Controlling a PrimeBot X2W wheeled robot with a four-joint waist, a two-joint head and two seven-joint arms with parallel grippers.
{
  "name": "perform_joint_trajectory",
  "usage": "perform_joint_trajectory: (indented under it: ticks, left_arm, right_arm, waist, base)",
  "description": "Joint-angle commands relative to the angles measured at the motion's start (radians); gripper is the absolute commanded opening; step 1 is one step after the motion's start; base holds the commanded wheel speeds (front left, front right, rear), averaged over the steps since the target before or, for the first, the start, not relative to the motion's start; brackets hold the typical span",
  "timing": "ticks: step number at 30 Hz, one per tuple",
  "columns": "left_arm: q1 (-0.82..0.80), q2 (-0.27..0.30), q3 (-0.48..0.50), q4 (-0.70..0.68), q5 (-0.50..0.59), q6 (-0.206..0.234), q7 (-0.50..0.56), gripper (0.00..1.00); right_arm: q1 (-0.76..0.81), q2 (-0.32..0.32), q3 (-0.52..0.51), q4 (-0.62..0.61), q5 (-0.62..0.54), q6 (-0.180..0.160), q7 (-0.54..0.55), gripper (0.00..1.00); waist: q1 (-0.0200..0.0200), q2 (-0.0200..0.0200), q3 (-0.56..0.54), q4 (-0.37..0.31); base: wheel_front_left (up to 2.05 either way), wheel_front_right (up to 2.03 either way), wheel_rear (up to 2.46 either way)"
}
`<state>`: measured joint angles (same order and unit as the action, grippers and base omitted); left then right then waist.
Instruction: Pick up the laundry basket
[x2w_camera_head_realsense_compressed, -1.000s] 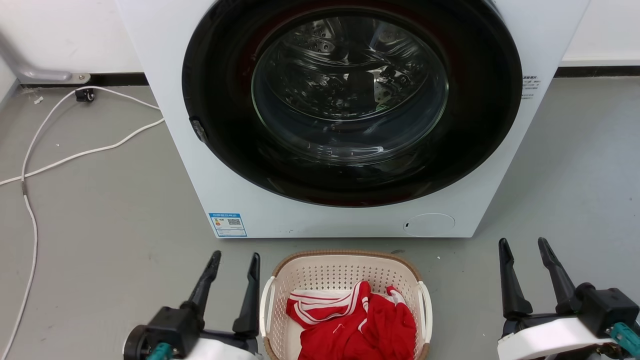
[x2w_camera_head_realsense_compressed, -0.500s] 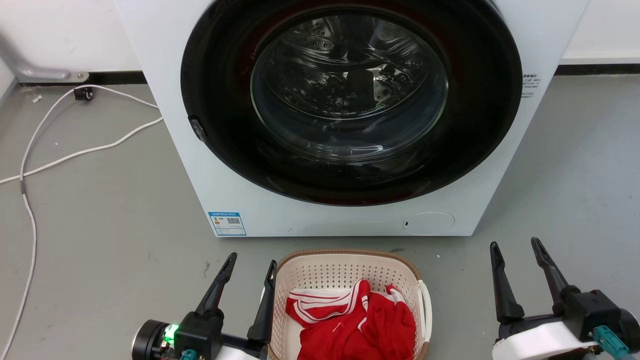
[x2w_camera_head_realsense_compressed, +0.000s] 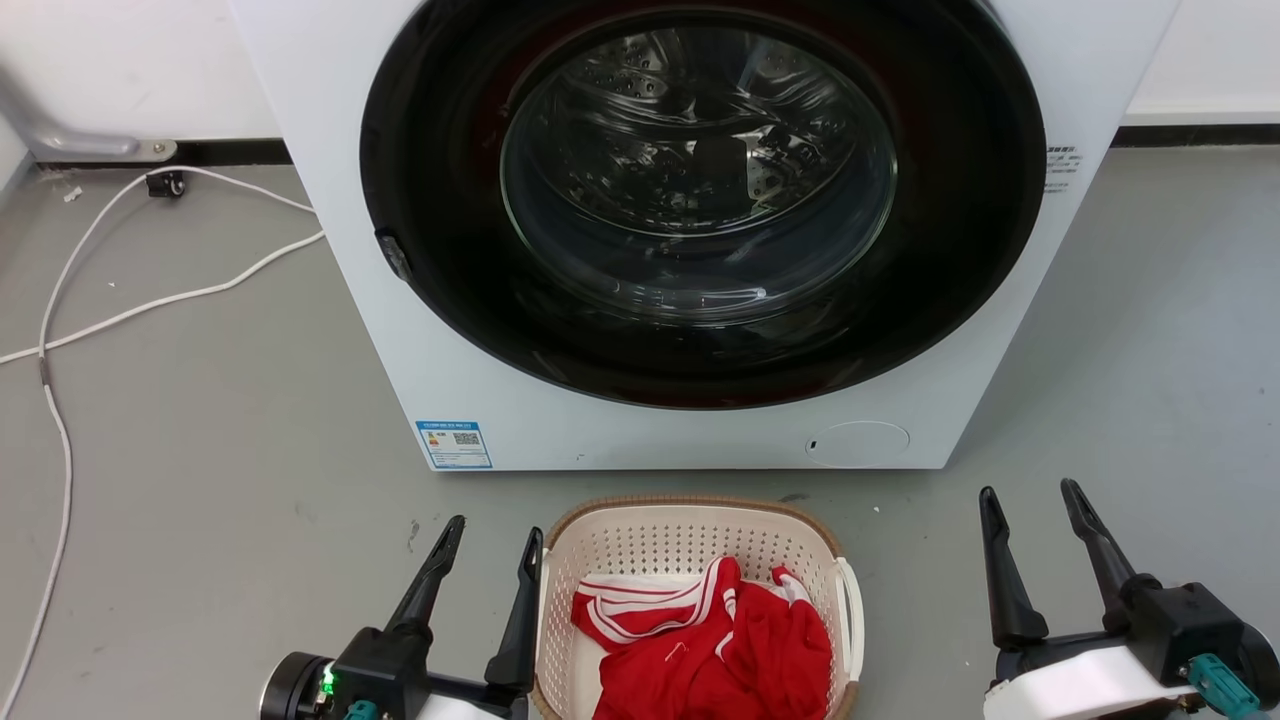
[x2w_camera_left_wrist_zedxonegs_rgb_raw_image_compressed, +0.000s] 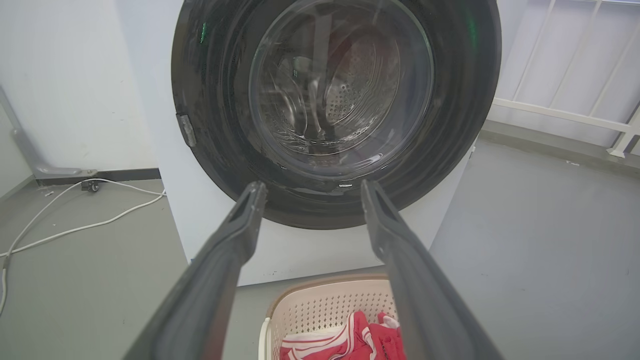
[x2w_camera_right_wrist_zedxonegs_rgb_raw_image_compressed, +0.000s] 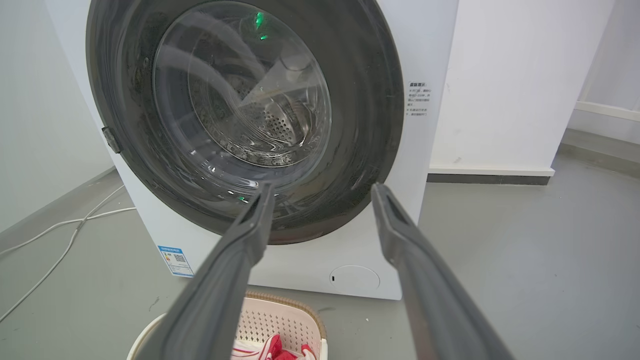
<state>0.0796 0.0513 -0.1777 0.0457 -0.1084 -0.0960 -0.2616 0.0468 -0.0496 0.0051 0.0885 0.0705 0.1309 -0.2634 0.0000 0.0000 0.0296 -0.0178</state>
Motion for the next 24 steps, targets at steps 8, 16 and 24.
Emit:
perform_joint_trajectory:
  ticks: [8,16,24]
  left_arm:
    - [-0.037,-0.001,0.015,0.01,-0.013,-0.002,-0.005,1.0]
    - [-0.162,0.01,0.052,0.082,0.002,-0.019,-0.004,1.0]
    - [-0.353,0.067,0.07,0.225,-0.025,-0.032,-0.004,1.0]
  right_arm:
    - [-0.04,-0.001,0.008,0.009,0.05,0.0,-0.002,1.0]
    - [-0.171,-0.001,0.018,0.061,0.026,0.0,0.017,1.0]
    - [-0.359,-0.001,0.036,0.166,0.021,0.0,0.053,1.0]
  waist:
    - [0.0,0.0,0.078,-0.002]
    - [0.0,0.0,0.261,-0.018]
    - [0.0,0.0,0.457,-0.035]
  base:
    - [0.0,0.0,0.0]
    - [0.0,0.0,0.0]
    - [0.0,0.0,0.0]
